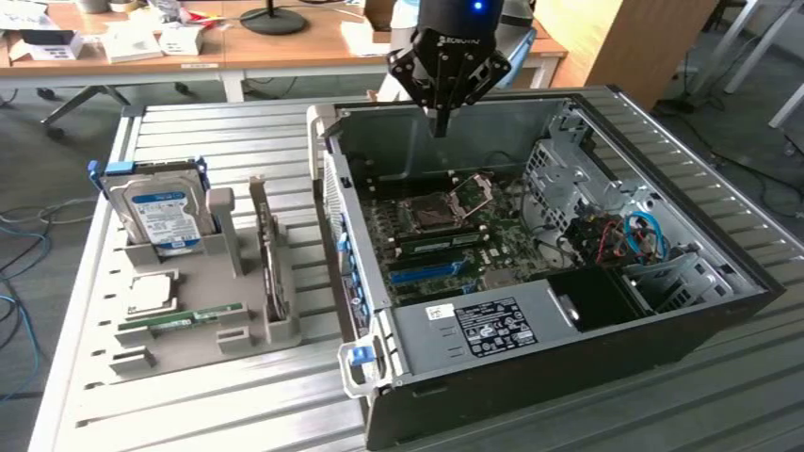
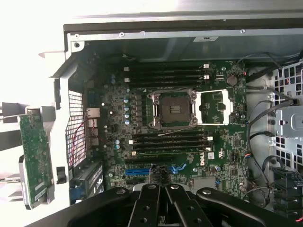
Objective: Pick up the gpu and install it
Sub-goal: 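Reach for the gpu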
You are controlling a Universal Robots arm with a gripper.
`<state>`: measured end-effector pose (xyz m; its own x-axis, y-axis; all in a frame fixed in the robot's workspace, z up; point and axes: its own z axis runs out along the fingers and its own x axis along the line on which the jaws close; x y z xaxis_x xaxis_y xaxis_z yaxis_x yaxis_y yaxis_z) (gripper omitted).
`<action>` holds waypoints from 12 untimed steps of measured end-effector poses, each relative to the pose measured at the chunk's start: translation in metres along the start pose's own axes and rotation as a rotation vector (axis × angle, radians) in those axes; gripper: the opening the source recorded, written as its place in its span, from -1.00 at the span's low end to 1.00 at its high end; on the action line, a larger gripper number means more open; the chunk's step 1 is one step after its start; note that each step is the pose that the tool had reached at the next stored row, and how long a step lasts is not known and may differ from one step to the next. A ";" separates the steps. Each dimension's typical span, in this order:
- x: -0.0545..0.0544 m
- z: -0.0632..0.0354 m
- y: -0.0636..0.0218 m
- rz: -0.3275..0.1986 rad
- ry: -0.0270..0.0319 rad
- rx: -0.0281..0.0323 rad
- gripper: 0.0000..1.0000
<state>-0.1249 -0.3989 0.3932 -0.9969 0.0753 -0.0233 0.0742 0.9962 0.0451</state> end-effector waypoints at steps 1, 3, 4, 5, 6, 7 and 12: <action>0.002 0.0000 -0.0001 0.000 0.0000 0.0001 -0.79; 0.005 -0.0001 -0.0004 0.000 0.0000 0.0001 -0.79; 0.007 -0.0001 -0.0005 0.000 0.0000 0.0001 -0.79; 0.009 -0.0002 -0.0007 0.000 0.0000 0.0001 -0.79; 0.011 -0.0002 -0.0008 0.000 0.0000 0.0001 -0.79; 0.014 -0.0002 -0.0010 0.000 0.0000 0.0001 -0.79; 0.028 -0.0003 -0.0021 0.001 0.0000 0.0000 -0.79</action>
<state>-0.1533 -0.3988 0.3927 -0.9968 0.0761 -0.0233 0.0750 0.9962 0.0451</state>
